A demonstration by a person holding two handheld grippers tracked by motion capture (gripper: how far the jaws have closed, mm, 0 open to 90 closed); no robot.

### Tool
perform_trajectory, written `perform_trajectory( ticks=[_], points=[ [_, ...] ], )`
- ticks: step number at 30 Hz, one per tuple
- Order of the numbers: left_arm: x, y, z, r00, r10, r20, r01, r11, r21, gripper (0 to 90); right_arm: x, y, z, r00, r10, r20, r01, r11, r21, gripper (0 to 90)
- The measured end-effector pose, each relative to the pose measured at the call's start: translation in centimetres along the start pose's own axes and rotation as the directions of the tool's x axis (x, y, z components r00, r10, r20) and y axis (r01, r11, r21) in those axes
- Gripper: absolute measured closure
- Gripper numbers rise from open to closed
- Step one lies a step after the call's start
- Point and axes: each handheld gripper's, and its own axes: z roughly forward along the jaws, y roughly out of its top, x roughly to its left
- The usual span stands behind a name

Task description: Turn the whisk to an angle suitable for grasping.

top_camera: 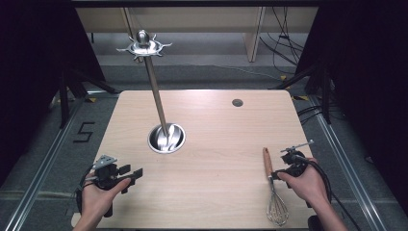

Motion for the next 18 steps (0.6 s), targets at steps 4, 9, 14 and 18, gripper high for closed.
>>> perform_trajectory(
  ticks=[4,9,14,18],
  points=[
    [0.1,0.0,0.2,0.9999,0.001,0.013,-0.001,1.0,0.006,40.8,-0.8,1.4,0.3,0.9995,0.022,0.024,-0.022,0.9994,0.028,59.9],
    [0.2,-0.1,0.2,0.9999,0.01,0.014,-0.01,0.9999,0.005,41.9,-1.6,3.2,1.0,0.9981,0.057,0.02,-0.059,0.9963,0.064,60.7],
    [0.3,-0.1,0.2,0.9999,-0.002,0.015,0.002,1.0,0.003,42.1,-2.8,5.7,1.8,0.9885,0.11,0.103,-0.119,0.9891,0.087,90.0],
    [0.3,-0.1,0.3,0.9999,-0.003,0.016,0.003,1.0,0.003,42.1,-3.1,6.9,3.4,0.9882,0.082,0.129,-0.1,0.985,0.141,90.0]
  ],
)
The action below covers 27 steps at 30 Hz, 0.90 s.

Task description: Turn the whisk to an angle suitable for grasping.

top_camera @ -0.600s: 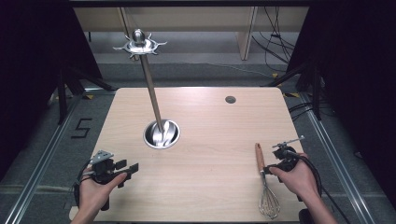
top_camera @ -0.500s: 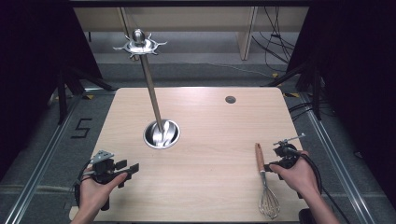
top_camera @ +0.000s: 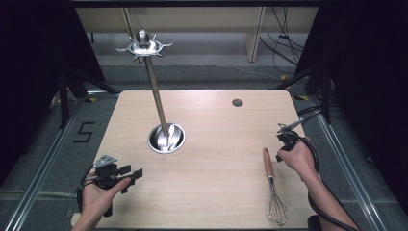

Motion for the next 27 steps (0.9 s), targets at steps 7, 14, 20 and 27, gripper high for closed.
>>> perform_trajectory(
  ticks=[7,14,20,27],
  points=[
    [0.1,-0.1,0.1,0.9999,0.011,0.0,-0.011,0.9998,0.016,42.3,1.0,1.3,1.8,0.9984,-0.056,0.004,0.056,0.9983,0.018,90.0],
    [0.1,-0.1,0.3,0.9999,0.011,0.001,-0.011,0.9998,0.016,42.5,2.7,1.5,2.4,0.9873,-0.152,-0.045,0.151,0.9881,-0.027,89.5],
    [0.1,0.1,0.3,0.9999,0.009,0.009,-0.009,0.9999,0.013,42.3,3.8,1.2,1.0,0.9838,-0.173,-0.046,0.17,0.9832,-0.067,75.3],
    [0.2,0.5,0.6,1.0,0.0,-0.003,0.0,1.0,0.007,41.8,3.9,0.2,-0.8,0.9868,-0.159,-0.031,0.157,0.9858,-0.06,62.3]
  ],
)
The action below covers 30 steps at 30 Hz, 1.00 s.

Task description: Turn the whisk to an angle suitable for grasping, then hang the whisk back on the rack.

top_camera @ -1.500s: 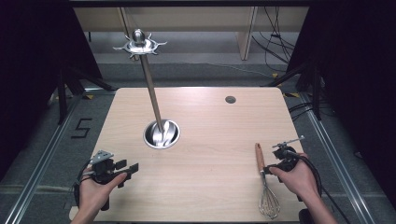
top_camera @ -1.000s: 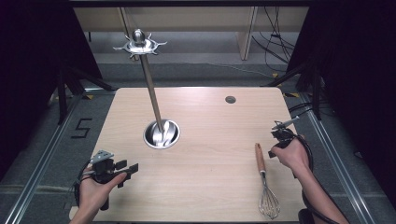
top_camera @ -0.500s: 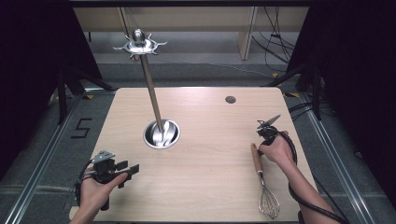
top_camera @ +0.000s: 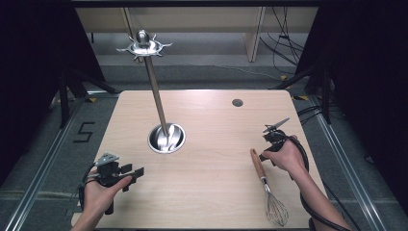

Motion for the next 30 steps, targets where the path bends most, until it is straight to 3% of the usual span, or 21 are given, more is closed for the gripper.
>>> perform_trajectory(
  ticks=[7,9,10,15,25,26,30],
  points=[
    [-0.2,-0.2,-0.1,0.9998,0.017,0.011,-0.017,0.9999,0.001,41.3,0.7,-1.4,-0.8,0.9999,-0.008,-0.014,0.008,0.9997,0.023,54.8],
    [-0.2,-0.3,-0.2,0.9997,0.017,0.015,-0.017,0.9998,-0.003,41.3,0.9,-1.5,-0.5,0.999,-0.041,-0.021,0.041,0.9987,0.028,53.7],
    [-0.2,-0.2,-0.3,0.9998,0.011,0.014,-0.011,0.9999,-0.007,41.3,1.2,-1.3,-0.6,0.9992,-0.03,-0.024,0.032,0.9977,0.06,53.4],
    [-0.2,-0.2,-0.4,0.9999,0.012,0.001,-0.012,0.9999,-0.012,41.1,1.9,-0.9,0.4,0.9977,-0.061,-0.029,0.064,0.9905,0.122,50.9],
    [-0.4,-0.1,-0.2,0.9995,0.031,0.01,-0.031,0.9995,-0.006,40.6,1.9,-0.8,1.4,0.9992,-0.039,-0.009,0.04,0.9878,0.151,50.7],
    [-0.4,-0.2,-0.2,0.9995,0.029,0.011,-0.029,0.9996,-0.002,40.6,2.1,-0.8,1.4,0.9998,-0.017,-0.013,0.019,0.9859,0.166,51.3],
    [-0.3,-0.4,-0.5,0.9995,0.024,0.018,-0.024,0.9997,-0.003,40.6,2.4,-0.9,1.7,0.9997,-0.024,-0.002,0.024,0.9774,0.21,54.1]
  ],
)
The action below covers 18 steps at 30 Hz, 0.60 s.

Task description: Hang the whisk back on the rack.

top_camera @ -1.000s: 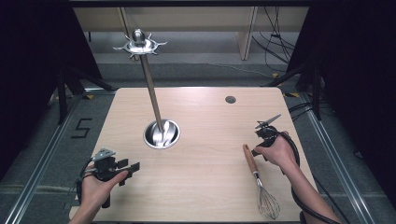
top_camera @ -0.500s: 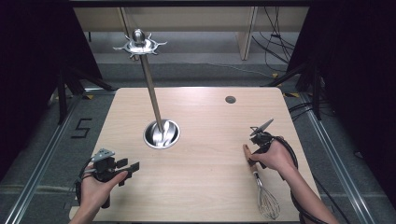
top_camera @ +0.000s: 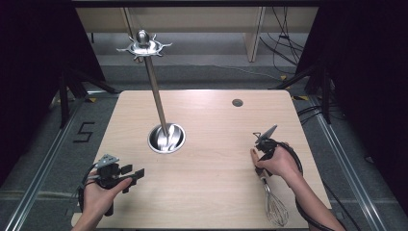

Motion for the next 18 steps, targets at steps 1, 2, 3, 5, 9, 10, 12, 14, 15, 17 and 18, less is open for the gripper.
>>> perform_trajectory(
  ticks=[1,2,3,5,9,10,12,14,15,17,18],
  points=[
    [0.0,0.02,-0.08,1.0,0.0,-0.004,0.0,1.0,-0.008,40.6,0.07,-0.02,0.1,1.0,-0.005,-0.007,0.005,1.0,-0.001,54.5],
    [0.0,0.02,-0.08,1.0,0.0,-0.004,0.0,1.0,-0.008,40.6,0.17,0.0,0.17,1.0,0.003,-0.004,-0.003,1.0,0.004,55.2],
    [0.0,0.04,-0.03,1.0,-0.003,0.0,0.003,1.0,-0.002,40.6,0.16,0.08,0.26,1.0,-0.007,-0.005,0.007,0.9998,0.021,56.5],
    [-0.04,0.03,0.0,1.0,0.004,-0.006,-0.004,1.0,0.0,40.6,0.34,0.13,0.45,0.9998,0.016,0.008,-0.016,0.9992,0.037,58.7],
    [-0.22,0.1,-0.01,1.0,0.001,0.001,0.0,0.9998,-0.021,40.9,0.18,0.04,0.86,0.9999,0.012,0.008,-0.012,0.9993,0.037,60.9],
    [-0.24,0.1,-0.02,1.0,0.002,-0.003,-0.002,0.9997,-0.023,41.0,0.16,0.02,0.91,1.0,0.008,0.004,-0.008,0.9992,0.039,63.1],
    [-0.23,0.09,-0.03,1.0,0.007,-0.003,-0.007,0.9997,-0.022,40.9,-0.16,0.14,0.96,0.9995,-0.028,-0.015,0.028,0.9989,0.037,65.1],
    [-0.16,0.05,-0.04,0.9999,0.014,0.001,-0.014,0.9997,-0.019,41.0,0.23,0.07,0.93,0.9989,0.046,0.003,-0.046,0.9979,0.045,65.9],
    [-0.19,0.03,-0.06,1.0,0.008,-0.001,-0.008,0.9998,-0.019,41.0,0.14,0.11,0.76,0.9992,0.039,-0.004,-0.039,0.9972,0.064,66.5],
    [-0.2,0.05,-0.09,0.9999,0.01,0.001,-0.01,0.9996,-0.025,41.1,0.21,0.0,0.76,0.9987,0.051,-0.001,-0.051,0.9984,0.026,69.1],
    [-0.23,0.05,-0.08,1.0,0.009,0.002,-0.009,0.9996,-0.026,41.0,0.12,-0.07,0.67,0.9994,0.034,0.002,-0.034,0.9993,0.017,69.2]
  ],
)
